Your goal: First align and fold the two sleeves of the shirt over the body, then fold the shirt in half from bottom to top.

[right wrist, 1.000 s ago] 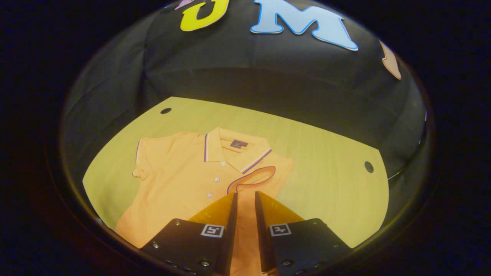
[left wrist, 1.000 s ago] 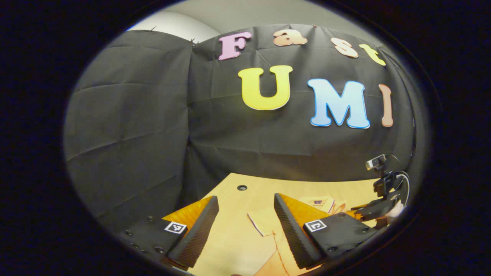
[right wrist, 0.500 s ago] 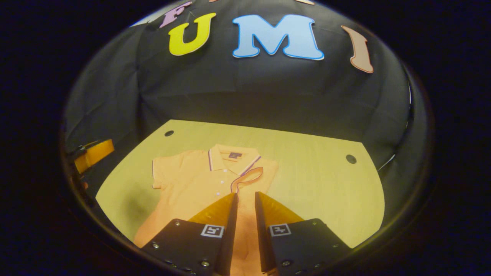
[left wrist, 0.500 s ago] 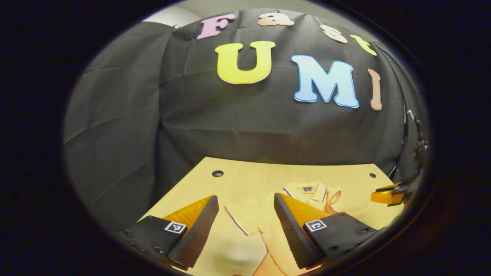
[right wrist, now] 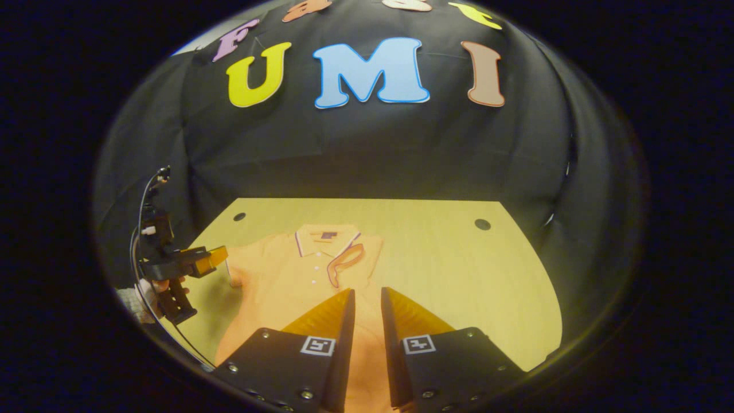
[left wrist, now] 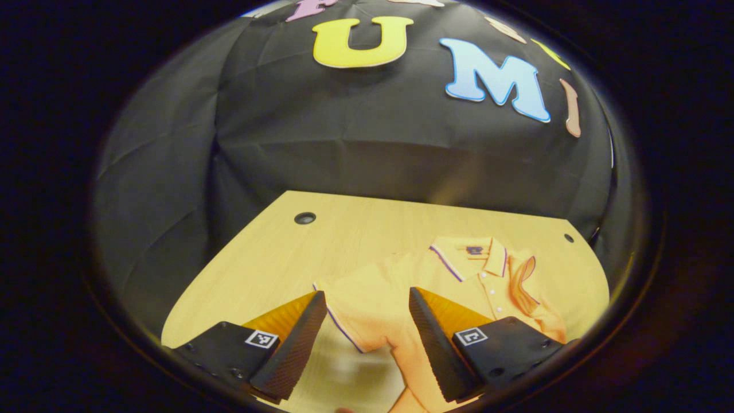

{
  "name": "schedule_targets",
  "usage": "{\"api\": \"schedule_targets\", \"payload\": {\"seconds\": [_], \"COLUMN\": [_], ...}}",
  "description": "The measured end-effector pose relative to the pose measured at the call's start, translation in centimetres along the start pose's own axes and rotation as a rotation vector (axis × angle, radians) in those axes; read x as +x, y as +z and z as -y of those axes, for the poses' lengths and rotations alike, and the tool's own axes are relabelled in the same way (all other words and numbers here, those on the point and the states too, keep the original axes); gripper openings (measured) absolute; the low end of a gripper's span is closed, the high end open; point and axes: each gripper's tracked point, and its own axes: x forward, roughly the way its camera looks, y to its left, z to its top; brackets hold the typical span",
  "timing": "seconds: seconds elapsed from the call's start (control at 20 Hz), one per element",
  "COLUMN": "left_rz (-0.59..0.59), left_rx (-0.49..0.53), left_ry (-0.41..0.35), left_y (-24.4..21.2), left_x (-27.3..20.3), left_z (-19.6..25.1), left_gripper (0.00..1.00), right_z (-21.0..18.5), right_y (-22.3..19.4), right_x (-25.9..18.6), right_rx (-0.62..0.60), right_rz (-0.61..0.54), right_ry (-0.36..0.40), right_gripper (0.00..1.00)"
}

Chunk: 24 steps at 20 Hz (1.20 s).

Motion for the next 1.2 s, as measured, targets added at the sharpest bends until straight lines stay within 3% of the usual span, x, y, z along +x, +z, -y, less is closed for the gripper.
{"api": "schedule_targets", "payload": {"seconds": [0.45, 0.75, 1.0, 1.05, 1.2], "left_rz": [-0.149, -0.235, -0.206, -0.208, -0.195], "left_rx": [-0.02, -0.035, 0.008, 0.01, -0.002], "left_ry": [0.024, 0.062, 0.07, 0.071, 0.055], "left_y": [-5.6, -9.2, -9.0, -9.1, -8.9], "left_x": [3.6, 3.4, 3.8, 3.9, 4.1], "left_z": [-1.0, -1.0, -0.7, -0.8, -0.5], "left_gripper": [0.96, 0.96, 0.96, 0.95, 0.64], "right_z": [3.3, 4.0, 4.3, 4.3, 4.2], "right_y": [-4.1, -4.3, -4.8, -5.0, -5.7], "right_x": [-3.1, -3.8, -4.0, -4.1, -4.3], "right_rx": [0.065, 0.072, 0.072, 0.072, 0.069], "right_rz": [-0.052, -0.052, -0.065, -0.067, -0.08], "right_ry": [-0.111, -0.129, -0.131, -0.13, -0.125], "right_gripper": [0.29, 0.29, 0.29, 0.29, 0.29]}}
